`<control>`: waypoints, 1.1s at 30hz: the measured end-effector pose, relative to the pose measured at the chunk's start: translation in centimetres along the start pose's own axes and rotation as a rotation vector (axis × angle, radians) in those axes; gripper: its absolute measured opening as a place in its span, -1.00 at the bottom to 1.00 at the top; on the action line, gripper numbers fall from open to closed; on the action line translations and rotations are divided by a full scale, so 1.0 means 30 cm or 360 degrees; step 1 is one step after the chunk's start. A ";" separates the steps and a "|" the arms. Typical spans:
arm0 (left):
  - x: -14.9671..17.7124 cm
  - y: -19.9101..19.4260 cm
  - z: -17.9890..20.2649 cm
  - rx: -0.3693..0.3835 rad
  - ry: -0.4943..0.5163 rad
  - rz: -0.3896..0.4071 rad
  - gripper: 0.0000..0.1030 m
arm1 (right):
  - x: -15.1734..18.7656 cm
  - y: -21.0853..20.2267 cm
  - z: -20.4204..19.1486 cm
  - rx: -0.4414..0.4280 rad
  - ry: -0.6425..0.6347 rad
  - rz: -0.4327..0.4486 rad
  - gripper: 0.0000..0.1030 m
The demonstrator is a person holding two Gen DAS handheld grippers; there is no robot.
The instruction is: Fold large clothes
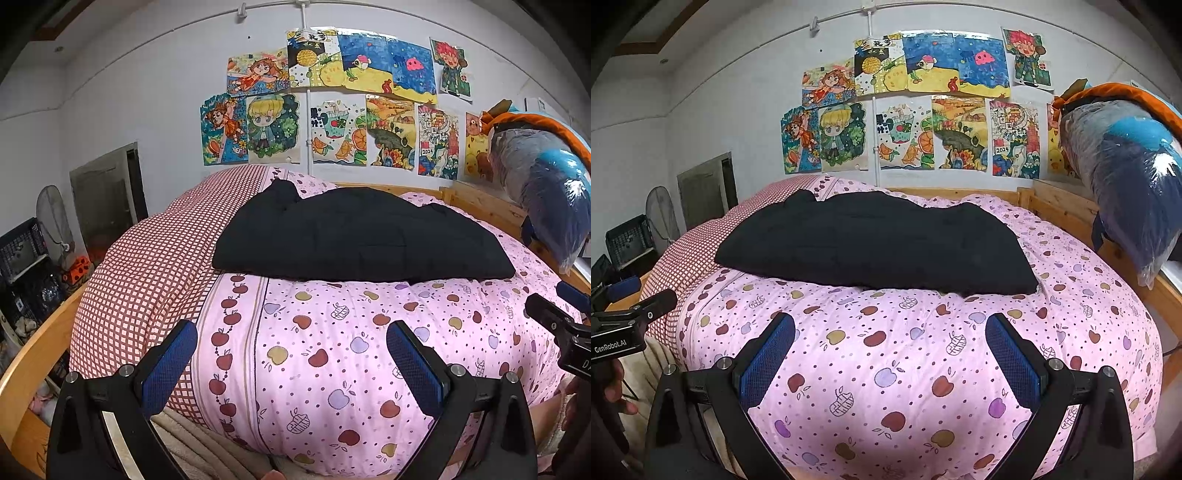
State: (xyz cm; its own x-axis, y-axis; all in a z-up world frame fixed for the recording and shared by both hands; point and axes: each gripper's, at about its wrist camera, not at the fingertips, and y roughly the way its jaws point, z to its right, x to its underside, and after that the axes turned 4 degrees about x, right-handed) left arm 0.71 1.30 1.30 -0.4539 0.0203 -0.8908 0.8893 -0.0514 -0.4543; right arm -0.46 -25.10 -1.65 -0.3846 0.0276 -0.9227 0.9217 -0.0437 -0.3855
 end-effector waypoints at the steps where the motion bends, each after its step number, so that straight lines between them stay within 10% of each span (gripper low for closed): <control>1: 0.000 0.000 0.000 0.0002 -0.0003 -0.0001 1.00 | 0.000 0.000 -0.001 0.0000 0.0001 -0.0001 0.97; 33: -0.001 -0.007 -0.004 0.0008 -0.0008 0.0002 1.00 | 0.001 0.000 -0.004 -0.0004 0.0005 -0.0001 0.97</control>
State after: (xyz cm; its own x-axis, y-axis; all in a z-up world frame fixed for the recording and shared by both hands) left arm 0.56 1.43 1.43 -0.4532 0.0150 -0.8913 0.8896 -0.0563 -0.4533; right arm -0.46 -24.97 -1.68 -0.3850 0.0306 -0.9224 0.9216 -0.0413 -0.3860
